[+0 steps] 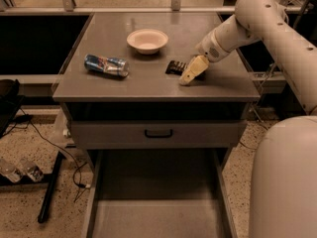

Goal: Place rxbar chocolate into middle drawer

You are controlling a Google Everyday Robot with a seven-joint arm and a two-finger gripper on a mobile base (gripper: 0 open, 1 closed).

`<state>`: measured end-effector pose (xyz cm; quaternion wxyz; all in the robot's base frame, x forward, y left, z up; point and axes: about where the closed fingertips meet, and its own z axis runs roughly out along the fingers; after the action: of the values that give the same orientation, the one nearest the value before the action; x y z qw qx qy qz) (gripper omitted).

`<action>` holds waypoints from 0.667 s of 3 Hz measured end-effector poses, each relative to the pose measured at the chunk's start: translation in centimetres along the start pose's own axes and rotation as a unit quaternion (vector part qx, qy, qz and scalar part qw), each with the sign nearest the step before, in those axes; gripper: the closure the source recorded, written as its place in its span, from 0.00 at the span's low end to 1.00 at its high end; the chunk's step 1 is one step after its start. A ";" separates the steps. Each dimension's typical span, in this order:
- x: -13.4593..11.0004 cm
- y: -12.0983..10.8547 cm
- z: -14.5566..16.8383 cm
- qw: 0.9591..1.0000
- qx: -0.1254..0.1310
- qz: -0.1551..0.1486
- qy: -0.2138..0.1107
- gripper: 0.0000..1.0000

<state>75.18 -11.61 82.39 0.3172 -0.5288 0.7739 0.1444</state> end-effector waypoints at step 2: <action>0.0 0.0 0.0 1.000 0.000 0.000 0.000 0.42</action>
Offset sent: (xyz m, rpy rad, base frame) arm 0.0001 -0.0001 -0.0003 -0.0006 0.0006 -0.0003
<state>75.19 -11.62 82.35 0.3168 -0.5288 0.7741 0.1443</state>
